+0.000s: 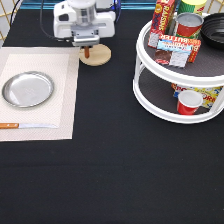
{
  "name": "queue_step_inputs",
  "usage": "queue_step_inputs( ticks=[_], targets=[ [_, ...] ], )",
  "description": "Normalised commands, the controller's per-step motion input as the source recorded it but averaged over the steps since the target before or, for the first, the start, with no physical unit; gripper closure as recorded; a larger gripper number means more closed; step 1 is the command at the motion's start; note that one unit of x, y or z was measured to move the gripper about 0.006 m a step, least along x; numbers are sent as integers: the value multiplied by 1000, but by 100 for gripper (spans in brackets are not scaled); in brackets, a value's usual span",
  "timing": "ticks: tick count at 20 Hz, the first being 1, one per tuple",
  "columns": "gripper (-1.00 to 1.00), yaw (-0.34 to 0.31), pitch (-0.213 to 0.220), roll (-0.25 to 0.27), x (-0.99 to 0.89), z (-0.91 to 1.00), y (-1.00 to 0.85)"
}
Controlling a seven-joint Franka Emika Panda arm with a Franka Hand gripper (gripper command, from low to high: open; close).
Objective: Arrange plate and fork
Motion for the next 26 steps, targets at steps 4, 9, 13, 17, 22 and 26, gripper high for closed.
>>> queue_step_inputs(
  ticks=[4, 9, 13, 17, 22, 26],
  targets=[
    [100, -192, 0, -1, 230, 261, -353],
    [100, -296, 10, -2, 42, 127, -170],
    [100, -324, 29, 0, 0, 64, -159],
    [100, -306, 9, 0, -9, 7, -207],
    [100, -230, 3, 0, 0, 42, -381],
    [100, -214, 9, 0, 0, 66, -423]
  ],
)
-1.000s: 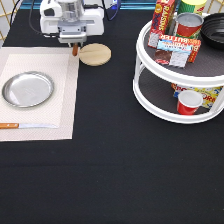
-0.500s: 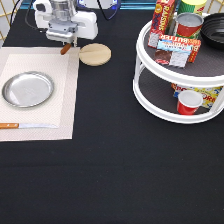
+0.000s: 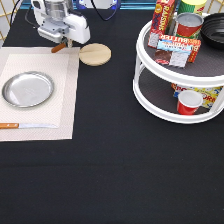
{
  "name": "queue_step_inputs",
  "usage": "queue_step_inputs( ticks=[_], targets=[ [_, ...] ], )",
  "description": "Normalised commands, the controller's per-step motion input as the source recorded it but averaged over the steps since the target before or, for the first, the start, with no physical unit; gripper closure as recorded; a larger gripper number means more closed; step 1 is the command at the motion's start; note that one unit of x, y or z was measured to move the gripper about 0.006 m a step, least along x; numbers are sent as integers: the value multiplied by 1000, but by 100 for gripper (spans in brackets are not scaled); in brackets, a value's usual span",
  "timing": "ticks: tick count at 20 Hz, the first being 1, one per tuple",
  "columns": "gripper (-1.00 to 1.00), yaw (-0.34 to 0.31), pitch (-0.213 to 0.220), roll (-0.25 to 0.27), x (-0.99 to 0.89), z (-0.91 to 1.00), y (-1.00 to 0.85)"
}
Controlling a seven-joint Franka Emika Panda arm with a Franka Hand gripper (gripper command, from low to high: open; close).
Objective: Arrange plate and fork
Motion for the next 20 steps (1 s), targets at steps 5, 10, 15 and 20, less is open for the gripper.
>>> queue_step_inputs(
  ticks=[5, 10, 15, 20],
  targets=[
    [100, -236, 1, 1, 0, 10, -331],
    [100, -272, 0, 0, 0, 0, -227],
    [100, -258, 0, 0, 13, 0, -238],
    [100, -203, 0, 0, 231, 12, -321]
  ],
)
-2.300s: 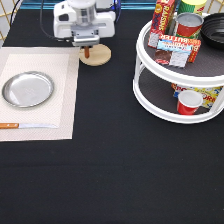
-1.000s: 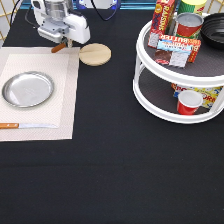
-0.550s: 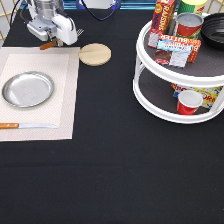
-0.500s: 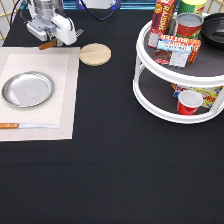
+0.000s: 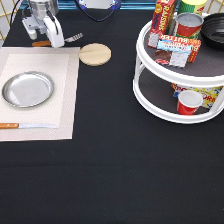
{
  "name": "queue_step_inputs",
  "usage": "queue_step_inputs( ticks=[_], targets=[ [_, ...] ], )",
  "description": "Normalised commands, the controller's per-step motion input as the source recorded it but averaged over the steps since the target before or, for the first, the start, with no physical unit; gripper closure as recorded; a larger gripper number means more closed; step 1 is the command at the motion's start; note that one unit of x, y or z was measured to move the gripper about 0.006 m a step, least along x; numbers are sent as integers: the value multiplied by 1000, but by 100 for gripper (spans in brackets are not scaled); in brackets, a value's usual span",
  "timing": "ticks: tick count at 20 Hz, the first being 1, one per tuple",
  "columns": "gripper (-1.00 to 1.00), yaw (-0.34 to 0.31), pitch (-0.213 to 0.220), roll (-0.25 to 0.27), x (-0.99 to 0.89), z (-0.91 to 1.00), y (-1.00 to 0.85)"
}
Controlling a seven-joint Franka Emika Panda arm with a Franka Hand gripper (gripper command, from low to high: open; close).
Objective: Arrange plate and fork
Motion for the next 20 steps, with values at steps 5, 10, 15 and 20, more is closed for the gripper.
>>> queue_step_inputs(
  ticks=[5, 10, 15, 20],
  targets=[
    [100, -60, 0, 29, 537, 36, -615],
    [100, -37, -1, 47, 683, 0, -654],
    [100, -102, -1, 34, 510, 0, -470],
    [100, -228, -1, 9, -74, -143, -318]
  ],
)
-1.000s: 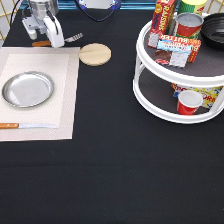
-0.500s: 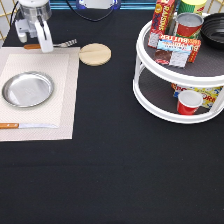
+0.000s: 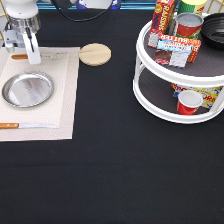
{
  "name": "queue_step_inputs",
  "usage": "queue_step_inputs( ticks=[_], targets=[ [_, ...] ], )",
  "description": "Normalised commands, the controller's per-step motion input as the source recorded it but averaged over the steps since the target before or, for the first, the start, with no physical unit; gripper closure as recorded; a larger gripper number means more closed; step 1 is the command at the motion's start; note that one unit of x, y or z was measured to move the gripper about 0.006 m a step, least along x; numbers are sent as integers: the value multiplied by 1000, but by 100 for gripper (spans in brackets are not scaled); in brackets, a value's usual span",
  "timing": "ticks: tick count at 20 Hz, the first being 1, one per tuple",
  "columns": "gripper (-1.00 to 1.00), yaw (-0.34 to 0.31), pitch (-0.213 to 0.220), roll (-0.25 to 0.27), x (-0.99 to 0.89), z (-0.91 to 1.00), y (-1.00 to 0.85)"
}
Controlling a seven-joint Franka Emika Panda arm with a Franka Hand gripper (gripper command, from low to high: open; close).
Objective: Arrange plate and fork
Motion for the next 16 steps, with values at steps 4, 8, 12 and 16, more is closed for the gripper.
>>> queue_step_inputs(
  ticks=[4, 8, 12, 16],
  targets=[
    [100, -264, 0, 4, -389, -221, -310],
    [100, -196, 0, 0, -309, -156, -145],
    [100, -42, 0, -22, 67, 9, 128],
    [100, 1, -13, -54, 107, -4, 366]
  ],
)
